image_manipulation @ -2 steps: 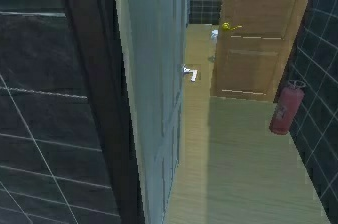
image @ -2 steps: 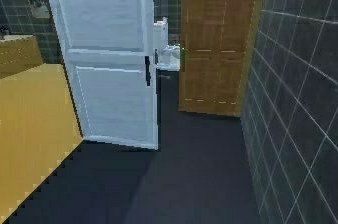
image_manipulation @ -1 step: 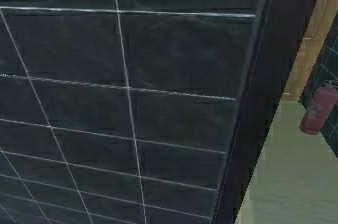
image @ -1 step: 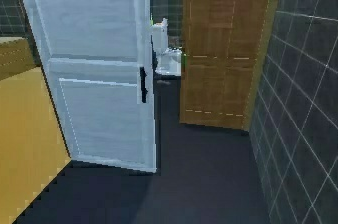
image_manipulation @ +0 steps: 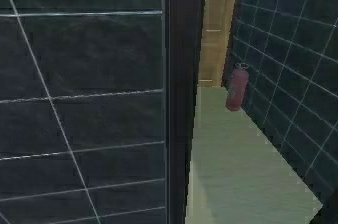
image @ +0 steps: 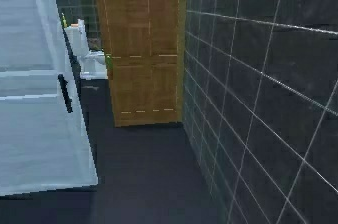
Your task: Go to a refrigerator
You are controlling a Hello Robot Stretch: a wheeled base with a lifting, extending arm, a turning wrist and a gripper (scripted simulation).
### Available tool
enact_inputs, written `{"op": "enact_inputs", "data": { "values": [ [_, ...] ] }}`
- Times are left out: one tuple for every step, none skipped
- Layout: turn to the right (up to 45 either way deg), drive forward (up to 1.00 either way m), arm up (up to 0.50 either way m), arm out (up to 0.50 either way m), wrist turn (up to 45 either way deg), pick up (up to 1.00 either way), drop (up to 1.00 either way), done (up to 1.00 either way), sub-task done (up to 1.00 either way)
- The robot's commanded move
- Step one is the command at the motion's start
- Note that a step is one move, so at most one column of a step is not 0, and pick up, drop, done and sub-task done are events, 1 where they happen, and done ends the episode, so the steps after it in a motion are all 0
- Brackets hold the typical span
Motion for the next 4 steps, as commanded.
{"op": "enact_inputs", "data": {
  "values": [
    [0.0,1.0,0.0,0.0,0.0,0.0,0.0,0.0,0.0],
    [3.0,0.0,0.0,0.0,0.0,0.0,0.0,0.0,0.0],
    [0.0,0.3,0.0,0.0,0.0,0.0,0.0,0.0,0.0],
    [-42.0,0.0,0.0,0.0,0.0,0.0,0.0,0.0,0.0]
  ]
}}
